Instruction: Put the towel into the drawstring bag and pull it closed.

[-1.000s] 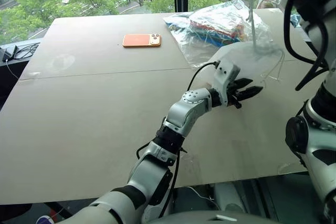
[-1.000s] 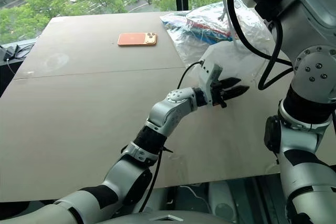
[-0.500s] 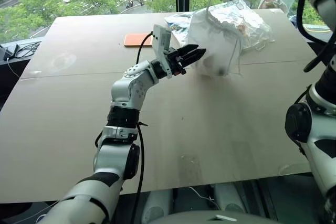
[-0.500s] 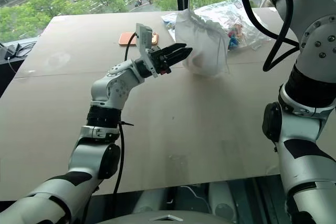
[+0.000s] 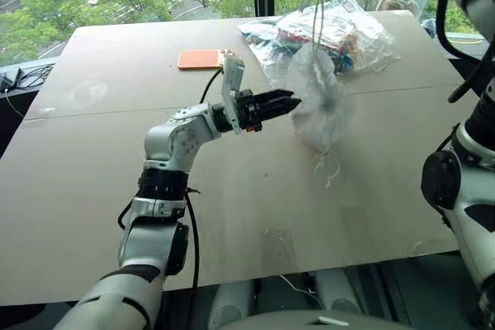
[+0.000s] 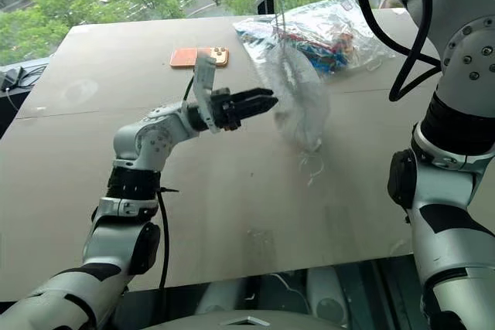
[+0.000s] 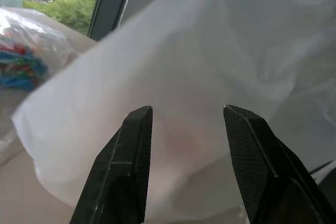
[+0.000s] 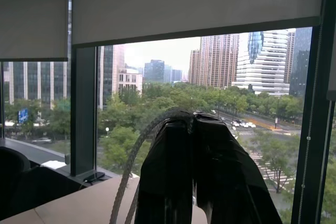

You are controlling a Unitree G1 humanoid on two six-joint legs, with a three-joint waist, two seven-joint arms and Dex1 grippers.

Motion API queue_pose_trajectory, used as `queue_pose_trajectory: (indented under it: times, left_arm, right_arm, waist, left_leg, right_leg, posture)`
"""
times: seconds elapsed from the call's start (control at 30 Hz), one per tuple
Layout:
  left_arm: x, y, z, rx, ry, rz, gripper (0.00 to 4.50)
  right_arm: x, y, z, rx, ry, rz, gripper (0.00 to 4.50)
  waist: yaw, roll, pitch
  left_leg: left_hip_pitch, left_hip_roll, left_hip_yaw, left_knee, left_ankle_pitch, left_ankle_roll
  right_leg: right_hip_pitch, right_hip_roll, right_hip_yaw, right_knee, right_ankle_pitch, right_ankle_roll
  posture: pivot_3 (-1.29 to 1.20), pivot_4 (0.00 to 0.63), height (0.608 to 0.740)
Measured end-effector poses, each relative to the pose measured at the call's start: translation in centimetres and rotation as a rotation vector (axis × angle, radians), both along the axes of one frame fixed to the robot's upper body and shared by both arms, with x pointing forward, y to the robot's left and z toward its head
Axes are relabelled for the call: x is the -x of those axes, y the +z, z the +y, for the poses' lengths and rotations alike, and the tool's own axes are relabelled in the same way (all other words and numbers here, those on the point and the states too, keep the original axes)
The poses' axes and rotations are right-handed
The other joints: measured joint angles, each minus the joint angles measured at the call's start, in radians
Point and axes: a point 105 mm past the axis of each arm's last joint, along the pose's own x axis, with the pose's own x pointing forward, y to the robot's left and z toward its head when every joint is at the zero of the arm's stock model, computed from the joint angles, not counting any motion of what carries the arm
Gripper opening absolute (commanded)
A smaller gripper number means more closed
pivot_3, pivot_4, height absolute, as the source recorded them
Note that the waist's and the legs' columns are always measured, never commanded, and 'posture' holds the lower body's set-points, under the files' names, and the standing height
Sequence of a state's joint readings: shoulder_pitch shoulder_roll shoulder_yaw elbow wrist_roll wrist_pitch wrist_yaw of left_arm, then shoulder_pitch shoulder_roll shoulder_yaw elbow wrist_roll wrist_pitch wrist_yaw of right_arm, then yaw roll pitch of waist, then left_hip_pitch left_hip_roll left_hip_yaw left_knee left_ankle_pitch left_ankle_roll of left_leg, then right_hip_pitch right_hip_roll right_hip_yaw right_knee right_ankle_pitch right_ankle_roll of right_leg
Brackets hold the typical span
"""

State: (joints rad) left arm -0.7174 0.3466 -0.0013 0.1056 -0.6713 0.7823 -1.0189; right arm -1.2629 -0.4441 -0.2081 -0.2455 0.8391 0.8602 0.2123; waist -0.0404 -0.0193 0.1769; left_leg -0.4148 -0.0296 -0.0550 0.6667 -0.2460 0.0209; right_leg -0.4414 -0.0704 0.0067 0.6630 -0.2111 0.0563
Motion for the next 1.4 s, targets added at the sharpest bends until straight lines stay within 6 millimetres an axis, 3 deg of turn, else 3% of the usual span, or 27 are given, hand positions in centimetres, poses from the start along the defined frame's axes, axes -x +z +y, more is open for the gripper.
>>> queue_pose_trajectory:
  times: [0.17,0.27,0.33,0.47,0.7,0.8,0.87,0.93,1.03,1.27,1.4]
  left_arm:
    - [2.8,-0.5,-2.8,0.034,-0.093,0.052,2.16]
    - [3.8,0.3,-2.5,0.053,-0.121,0.060,2.16]
    - [4.5,-0.3,-2.0,0.038,-0.128,0.080,2.16]
    - [4.1,-1.5,-2.3,0.013,-0.073,0.086,2.16]
    - [3.1,-2.1,-3.9,-0.018,-0.016,0.018,2.16]
    - [1.4,-1.9,-3.3,-0.001,0.062,0.003,2.16]
    - [-1.6,-1.1,-1.8,0.010,0.192,-0.017,2.16]
    - [-4.3,0.2,0.0,0.012,0.316,-0.062,2.16]
    - [-6.6,2.3,1.0,0.038,0.396,-0.127,2.16]
    - [-8.0,3.1,1.9,0.073,0.421,-0.146,2.16]
    - [-8.2,3.7,3.6,0.080,0.451,-0.167,2.16]
  right_arm:
    - [0.4,0.0,0.3,0.006,0.009,-0.003,0.00]
    - [0.6,-0.1,0.4,0.012,0.011,0.005,0.00]
    - [0.7,0.0,0.3,0.008,0.005,0.001,0.00]
    - [0.8,-0.1,0.4,0.014,0.005,0.008,0.00]
    - [1.0,-0.2,0.6,0.019,0.018,0.009,0.00]
    - [0.9,-0.2,0.6,0.017,0.015,0.009,0.00]
    - [1.0,-0.1,0.6,0.018,0.015,0.008,0.00]
    - [1.0,-0.1,0.6,0.018,0.017,0.006,0.00]
    - [1.3,0.1,0.8,0.012,0.042,-0.006,0.00]
    - [2.5,0.9,1.5,0.022,0.086,-0.048,0.00]
    - [2.8,1.0,1.5,0.028,0.089,-0.062,0.00]
  waist:
    - [0.007,0.000,0.000]
    - [0.000,0.000,0.000]
    - [-0.002,0.001,0.000]
    - [0.005,0.001,0.000]
    - [0.009,0.001,0.000]
    - [0.006,0.001,0.000]
    - [0.006,0.001,0.000]
    - [0.006,0.001,0.000]
    - [0.007,0.001,0.000]
    - [0.003,0.001,0.000]
    - [0.001,0.001,0.000]
  left_leg:
    - [0.000,0.000,0.000,0.001,0.000,0.000]
    - [0.001,0.000,0.001,0.001,0.000,0.000]
    - [0.002,0.001,0.002,0.000,0.000,0.000]
    - [0.001,0.000,0.001,0.001,0.000,0.000]
    - [0.001,0.000,0.001,0.001,0.000,0.001]
    - [0.001,0.000,0.001,0.001,0.000,0.001]
    - [0.001,0.000,0.001,0.001,0.000,0.001]
    - [0.001,-0.001,0.001,0.002,0.000,0.001]
    - [0.000,-0.001,0.001,0.002,0.000,0.001]
    - [-0.001,-0.001,0.002,-0.001,-0.001,0.001]
    - [-0.001,0.000,0.002,-0.001,-0.001,0.001]
  right_leg:
    - [0.001,0.000,0.000,0.000,0.000,0.000]
    - [0.000,0.000,0.001,0.000,0.000,0.000]
    - [0.000,0.000,0.001,0.000,0.000,0.000]
    - [0.001,0.000,0.001,0.000,0.000,0.000]
    - [0.002,0.000,0.001,-0.001,0.000,0.000]
    - [0.001,0.000,0.001,0.000,0.000,0.000]
    - [0.001,0.001,0.000,0.000,0.000,0.000]
    - [0.001,0.001,0.000,0.000,0.000,0.000]
    - [0.001,0.000,0.000,-0.001,0.000,0.000]
    - [-0.001,0.000,0.001,-0.002,0.000,0.000]
    - [-0.001,0.000,0.001,-0.001,0.000,0.000]
  posture:
    - [0.00,0.150,0.740]
    - [0.00,0.150,0.740]
    - [0.00,0.150,0.740]
    - [0.00,0.150,0.740]
    - [0.00,0.150,0.740]
    - [0.00,0.150,0.740]
    - [0.00,0.150,0.740]
    - [0.00,0.150,0.740]
    - [0.00,0.150,0.740]
    - [0.00,0.150,0.740]
    - [0.00,0.150,0.740]
